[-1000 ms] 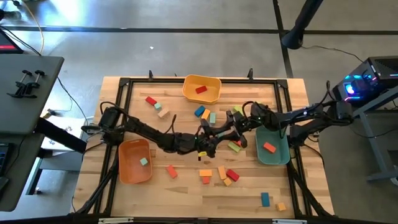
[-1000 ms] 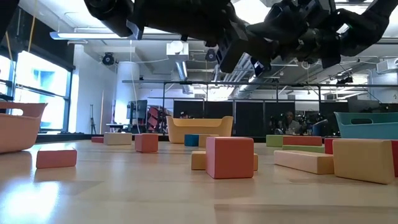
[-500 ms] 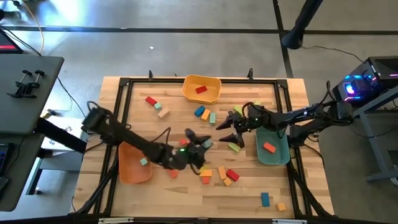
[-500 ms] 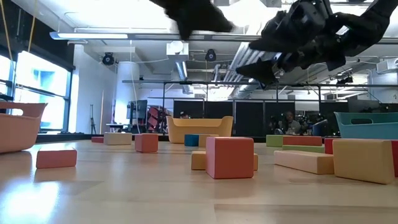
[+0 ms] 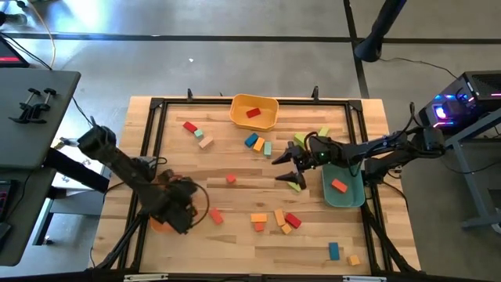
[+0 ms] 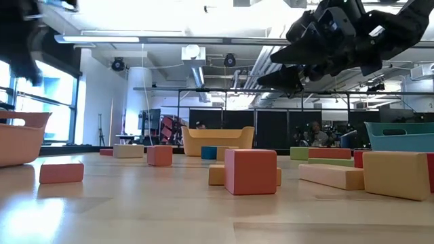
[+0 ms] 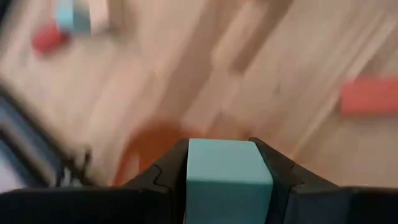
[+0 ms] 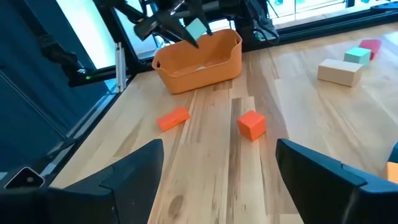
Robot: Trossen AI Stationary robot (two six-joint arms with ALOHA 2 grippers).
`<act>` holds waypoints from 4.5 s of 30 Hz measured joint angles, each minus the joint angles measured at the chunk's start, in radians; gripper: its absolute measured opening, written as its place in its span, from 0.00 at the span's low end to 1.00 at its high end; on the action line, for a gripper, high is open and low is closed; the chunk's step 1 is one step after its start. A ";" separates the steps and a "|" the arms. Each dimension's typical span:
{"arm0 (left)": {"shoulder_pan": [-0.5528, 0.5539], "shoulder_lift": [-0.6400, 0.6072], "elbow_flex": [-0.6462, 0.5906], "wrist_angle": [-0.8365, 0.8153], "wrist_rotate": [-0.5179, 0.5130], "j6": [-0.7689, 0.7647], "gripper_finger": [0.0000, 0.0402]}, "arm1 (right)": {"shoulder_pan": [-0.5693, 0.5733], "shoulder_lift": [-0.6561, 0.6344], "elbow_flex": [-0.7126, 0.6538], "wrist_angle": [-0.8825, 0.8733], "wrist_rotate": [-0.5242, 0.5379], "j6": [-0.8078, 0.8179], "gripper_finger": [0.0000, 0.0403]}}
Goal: Sort blocks by size
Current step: Put the light blue square block into the orange bin, then put the thick orange rectangular block into the green bin
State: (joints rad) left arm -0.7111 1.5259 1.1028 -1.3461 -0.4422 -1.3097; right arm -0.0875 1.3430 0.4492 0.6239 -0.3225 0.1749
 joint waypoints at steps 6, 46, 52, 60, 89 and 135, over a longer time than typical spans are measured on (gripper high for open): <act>-0.041 0.008 -0.076 0.018 0.054 -0.118 0.29 | 0.001 0.000 0.000 0.000 0.000 0.000 0.76; -0.032 -0.156 -0.127 0.558 -0.631 0.320 0.56 | 0.337 -0.278 0.012 -0.395 0.497 -0.015 0.76; 0.033 -0.109 -0.126 0.776 -0.820 0.583 0.56 | 0.470 -0.316 0.094 -0.735 0.659 0.105 0.76; 0.179 0.027 -0.127 0.941 -0.553 0.705 0.56 | 0.491 -0.315 0.106 -0.969 0.680 0.305 0.76; 0.551 0.214 -0.277 1.887 0.189 1.300 0.56 | 0.117 -0.197 0.090 -0.841 0.619 0.115 0.76; 0.452 0.120 -0.549 2.281 0.091 1.208 0.56 | 0.479 -0.194 0.352 -1.707 0.623 0.759 0.32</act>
State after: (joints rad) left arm -0.2594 1.6455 0.5535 0.9347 -0.3514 -0.1017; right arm 0.3913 1.1494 0.8016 -1.0828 0.3004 0.9336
